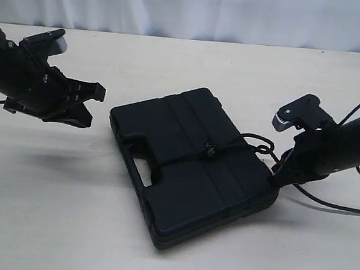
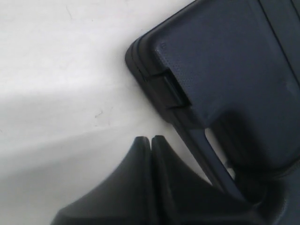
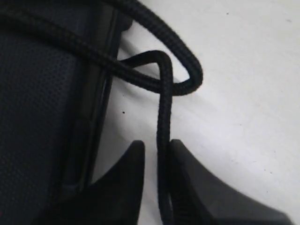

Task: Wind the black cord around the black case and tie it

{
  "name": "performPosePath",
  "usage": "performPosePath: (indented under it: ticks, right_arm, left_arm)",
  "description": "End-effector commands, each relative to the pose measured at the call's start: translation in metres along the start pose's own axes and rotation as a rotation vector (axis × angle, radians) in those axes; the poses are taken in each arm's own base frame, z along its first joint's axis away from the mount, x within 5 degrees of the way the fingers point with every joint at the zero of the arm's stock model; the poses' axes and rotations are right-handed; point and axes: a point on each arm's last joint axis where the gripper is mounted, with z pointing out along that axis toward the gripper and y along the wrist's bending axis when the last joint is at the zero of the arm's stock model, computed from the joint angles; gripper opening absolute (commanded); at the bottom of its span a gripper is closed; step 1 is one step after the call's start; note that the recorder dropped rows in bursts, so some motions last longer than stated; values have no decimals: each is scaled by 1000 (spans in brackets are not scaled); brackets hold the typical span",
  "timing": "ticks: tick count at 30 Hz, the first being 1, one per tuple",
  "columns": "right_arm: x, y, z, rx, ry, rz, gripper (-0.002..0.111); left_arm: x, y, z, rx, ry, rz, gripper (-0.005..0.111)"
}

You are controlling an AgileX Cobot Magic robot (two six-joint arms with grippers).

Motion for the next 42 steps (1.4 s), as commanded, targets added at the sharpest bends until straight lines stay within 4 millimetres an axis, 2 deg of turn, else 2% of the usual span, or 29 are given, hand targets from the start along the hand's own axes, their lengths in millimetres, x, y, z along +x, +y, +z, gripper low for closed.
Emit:
performPosePath:
  ticks: [1,3,7,9,13,14,18,19,22,24,27,29,31,34,37,42]
  right_arm:
    - [-13,-2,-14,8,-31,111,45]
    - [-22,-5,-25,23,-32,135,56]
    - [-44,-14,-62,105,-19,222,54]
    - [-51,-19,-84,160,6,284,45]
    - [-54,-15,-123,197,20,324,4]
    - [-51,-11,-128,196,6,335,5]
    - [-29,8,-157,208,-103,339,4]
    - [-18,15,-161,217,-139,337,4]
    - [12,34,-180,257,-351,308,4]
    - [33,45,-182,267,-473,317,4]
    - [63,58,-187,340,-745,297,4]
    - [75,60,-195,438,-979,277,4]
    - [86,61,-200,524,-1175,266,4]
    - [100,63,-200,574,-1310,281,4]
    - [107,64,-204,566,-1356,334,4]
    - [110,67,-210,571,-1397,326,4]
  left_arm:
    - [-3,-2,-5,6,-1,84,0]
    - [-6,-7,-10,12,44,147,0]
    - [-20,-23,-32,46,162,274,0]
    - [-23,-28,-43,47,227,291,0]
    - [-19,-38,-64,13,170,321,0]
    - [-14,-41,-70,10,138,333,0]
    - [20,-54,-102,3,-59,388,0]
    - [35,-55,-110,3,-116,403,0]
    - [72,-54,-144,-4,-405,444,0]
    - [94,-48,-161,-1,-592,442,0]
    - [130,-29,-184,-22,-966,420,0]
    - [148,-13,-191,-54,-1197,391,0]
    - [161,-1,-192,-78,-1345,365,0]
    - [174,7,-190,-77,-1404,359,0]
    - [181,8,-191,-59,-1412,366,0]
    - [183,8,-194,-53,-1433,366,0]
